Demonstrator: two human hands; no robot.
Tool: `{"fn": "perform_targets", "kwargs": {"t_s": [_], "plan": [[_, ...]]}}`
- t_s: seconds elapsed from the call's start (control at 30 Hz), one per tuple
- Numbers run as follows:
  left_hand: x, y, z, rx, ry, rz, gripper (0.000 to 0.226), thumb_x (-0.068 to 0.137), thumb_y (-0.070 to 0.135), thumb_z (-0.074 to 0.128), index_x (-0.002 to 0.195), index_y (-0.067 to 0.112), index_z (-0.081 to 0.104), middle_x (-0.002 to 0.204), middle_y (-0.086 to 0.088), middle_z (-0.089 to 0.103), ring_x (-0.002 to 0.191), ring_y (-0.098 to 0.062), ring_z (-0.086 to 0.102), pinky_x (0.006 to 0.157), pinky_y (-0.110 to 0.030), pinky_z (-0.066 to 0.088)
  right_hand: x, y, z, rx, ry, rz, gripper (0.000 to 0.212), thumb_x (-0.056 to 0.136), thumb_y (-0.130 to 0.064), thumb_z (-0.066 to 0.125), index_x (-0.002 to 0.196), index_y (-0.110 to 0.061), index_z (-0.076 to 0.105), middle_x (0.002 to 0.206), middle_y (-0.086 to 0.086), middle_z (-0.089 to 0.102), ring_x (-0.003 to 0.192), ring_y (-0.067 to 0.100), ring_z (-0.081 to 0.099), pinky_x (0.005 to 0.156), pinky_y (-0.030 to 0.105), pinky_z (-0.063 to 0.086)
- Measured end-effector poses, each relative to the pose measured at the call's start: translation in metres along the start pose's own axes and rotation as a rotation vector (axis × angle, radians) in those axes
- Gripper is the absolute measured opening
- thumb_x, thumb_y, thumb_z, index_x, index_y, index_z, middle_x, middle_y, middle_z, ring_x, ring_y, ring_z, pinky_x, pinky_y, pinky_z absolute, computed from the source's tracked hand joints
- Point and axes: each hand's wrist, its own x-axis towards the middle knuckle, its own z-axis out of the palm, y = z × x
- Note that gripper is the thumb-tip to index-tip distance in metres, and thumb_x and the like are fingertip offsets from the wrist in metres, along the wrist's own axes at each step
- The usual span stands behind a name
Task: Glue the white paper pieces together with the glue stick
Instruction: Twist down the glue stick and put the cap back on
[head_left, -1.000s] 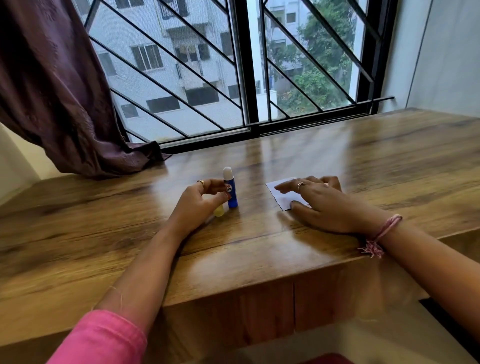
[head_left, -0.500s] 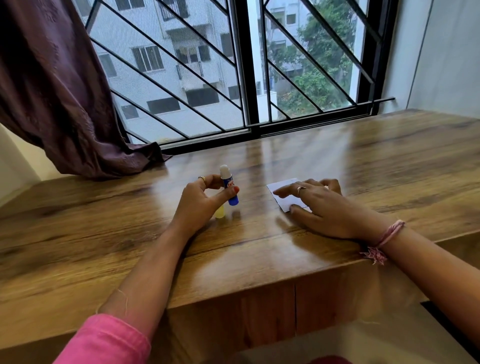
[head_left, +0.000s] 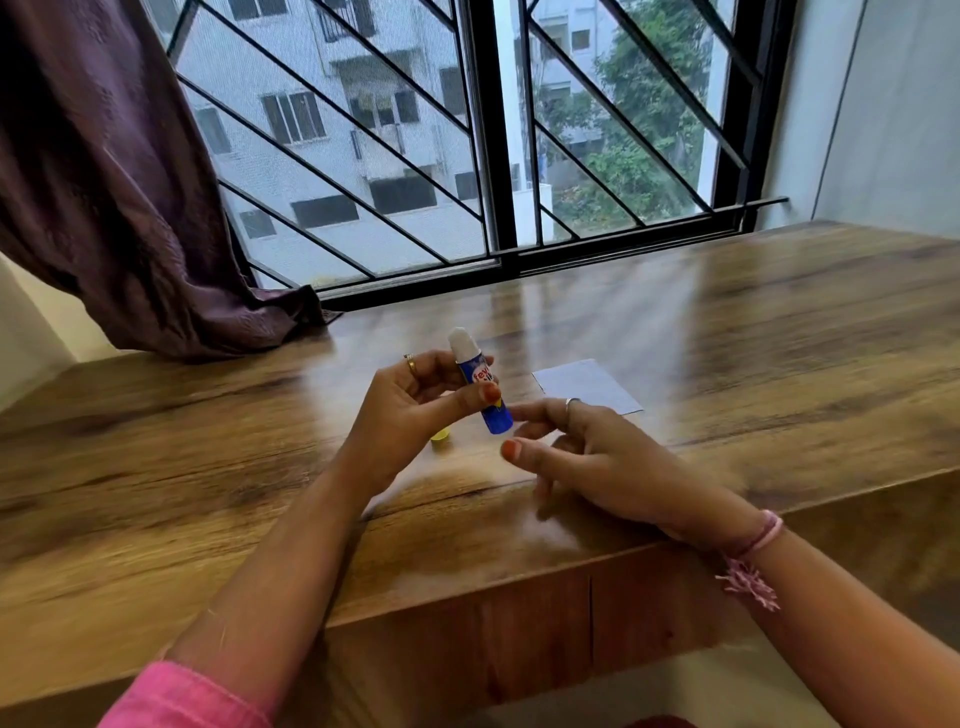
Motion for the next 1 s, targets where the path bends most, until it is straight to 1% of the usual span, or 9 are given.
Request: {"fn": "perform_targets", "kwargs": {"t_s": [0.1,0.2,0.37,0.5,0.57,0.7,0.77,0.87,1.0], "plan": [[-0.001,0.0,0.001,-0.035,-0.066,-0.031,0.023,0.072,0.025,0.077,0.095,0.025,0.073,0.102,-0.004,0.074,0.099,-0.02,0.07,0.083,-0.024,0.054,0.003,-0.002,0.008,-0.04,0.018,-0.018,0.03,0.088,-0.034,0.061,0.116,-0.024,0.059,0.087,-0.015,0.067,0.057,0.001,0.061,0.057,0.009,0.044],[-0.002,0.0,0.002,-0.068,-0.118,-0.084,0.031,0.069,0.036,0.081,0.098,0.027,0.073,0.104,-0.004,0.074,0.103,-0.022,0.068,0.088,-0.03,0.054,0.004,-0.001,0.008,-0.059,0.035,-0.019,0.02,0.088,-0.037,0.06,0.107,-0.029,0.062,0.068,-0.016,0.065,0.055,0.001,0.058,0.056,0.011,0.043],[0.0,0.002,0.002,-0.285,-0.263,-0.162,0.04,0.079,0.032,0.073,0.116,0.017,0.068,0.119,-0.011,0.068,0.115,-0.025,0.062,0.091,-0.028,0.051,0.002,-0.002,0.005,0.016,0.021,0.012,0.023,0.089,-0.033,0.06,0.105,-0.019,0.068,0.083,-0.004,0.07,0.053,0.005,0.053,0.053,0.013,0.042],[-0.001,0.002,0.002,-0.272,-0.255,-0.185,0.03,0.083,0.024,0.068,0.111,0.017,0.071,0.112,-0.011,0.071,0.108,-0.022,0.066,0.089,-0.025,0.052,0.003,0.0,0.004,0.005,0.039,0.054,0.02,0.085,-0.032,0.067,0.096,-0.017,0.072,0.048,-0.015,0.056,0.041,-0.001,0.044,0.044,0.006,0.031],[-0.002,0.001,0.002,-0.235,-0.239,-0.173,0.028,0.082,0.025,0.069,0.109,0.017,0.071,0.109,-0.011,0.072,0.107,-0.022,0.067,0.089,-0.026,0.052,0.004,0.0,0.006,-0.009,0.077,0.063,0.017,0.082,-0.031,0.071,0.092,-0.018,0.072,0.039,-0.019,0.05,0.037,-0.004,0.044,0.041,0.004,0.029],[-0.001,0.0,0.003,-0.176,-0.205,-0.144,0.028,0.08,0.025,0.069,0.107,0.02,0.072,0.107,-0.01,0.073,0.108,-0.023,0.066,0.09,-0.028,0.053,0.007,0.0,0.013,-0.13,0.268,0.056,0.025,0.066,-0.04,0.082,0.077,-0.025,0.067,0.057,-0.014,0.062,0.049,-0.008,0.052,0.05,0.007,0.038],[0.0,0.001,0.003,-0.201,-0.209,-0.136,0.028,0.08,0.03,0.072,0.106,0.02,0.072,0.106,-0.008,0.073,0.108,-0.023,0.066,0.09,-0.029,0.053,0.007,-0.001,0.015,-0.166,0.32,0.035,0.032,0.064,-0.043,0.083,0.08,-0.023,0.065,0.064,-0.008,0.062,0.05,-0.005,0.054,0.051,0.011,0.041],[0.0,0.003,0.001,-0.247,-0.208,-0.125,0.039,0.075,0.038,0.076,0.108,0.019,0.071,0.106,-0.008,0.073,0.109,-0.023,0.065,0.091,-0.029,0.052,0.004,-0.005,0.014,-0.093,0.26,0.01,0.034,0.068,-0.042,0.081,0.088,-0.02,0.064,0.067,-0.006,0.065,0.045,0.001,0.058,0.048,0.013,0.043],[0.0,0.003,0.001,-0.275,-0.201,-0.121,0.042,0.073,0.039,0.078,0.108,0.017,0.072,0.105,-0.008,0.073,0.108,-0.022,0.066,0.09,-0.028,0.053,0.001,-0.007,0.013,-0.061,0.13,0.024,0.03,0.079,-0.036,0.073,0.101,-0.017,0.067,0.044,-0.022,0.058,0.034,-0.002,0.05,0.041,0.005,0.032]]}}
